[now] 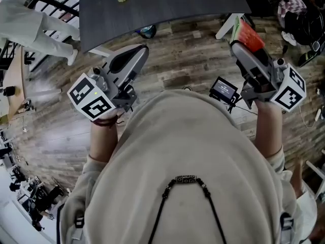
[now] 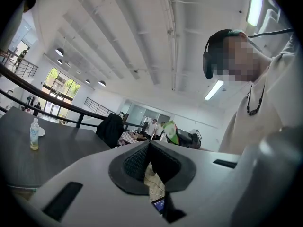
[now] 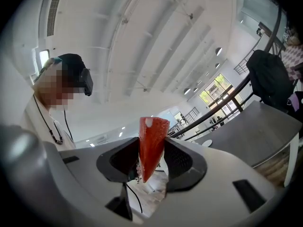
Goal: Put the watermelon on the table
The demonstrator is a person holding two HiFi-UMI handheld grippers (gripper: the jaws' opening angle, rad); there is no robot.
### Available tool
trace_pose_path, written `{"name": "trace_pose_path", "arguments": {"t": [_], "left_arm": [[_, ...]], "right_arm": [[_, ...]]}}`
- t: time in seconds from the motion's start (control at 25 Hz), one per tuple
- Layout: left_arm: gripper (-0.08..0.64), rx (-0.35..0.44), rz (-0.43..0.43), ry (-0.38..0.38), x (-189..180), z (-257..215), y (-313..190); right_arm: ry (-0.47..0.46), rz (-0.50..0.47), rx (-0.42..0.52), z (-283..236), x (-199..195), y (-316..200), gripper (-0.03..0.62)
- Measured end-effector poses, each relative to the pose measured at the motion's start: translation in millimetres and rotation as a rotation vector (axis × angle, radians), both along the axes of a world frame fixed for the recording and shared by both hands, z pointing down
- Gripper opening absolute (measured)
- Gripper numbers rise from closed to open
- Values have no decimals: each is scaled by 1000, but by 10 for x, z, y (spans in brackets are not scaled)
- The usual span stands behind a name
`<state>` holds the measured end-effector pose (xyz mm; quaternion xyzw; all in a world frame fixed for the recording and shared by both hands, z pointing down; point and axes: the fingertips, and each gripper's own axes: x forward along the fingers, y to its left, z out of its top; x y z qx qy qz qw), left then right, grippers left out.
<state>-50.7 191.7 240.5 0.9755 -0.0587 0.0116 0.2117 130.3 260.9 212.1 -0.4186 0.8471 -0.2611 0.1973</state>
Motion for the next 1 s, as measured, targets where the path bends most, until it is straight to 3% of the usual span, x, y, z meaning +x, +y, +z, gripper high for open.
{"name": "trace_pose_path", "arguments": {"t": [0.44,1.0], "left_arm": [[-2,1,26,-14,312,-67,-41],[-2,11,107,15,536,-138,-218]], "right_arm": [[-22,77,2,76,451,215,178],[9,170,13,20,631,237,178]]}}
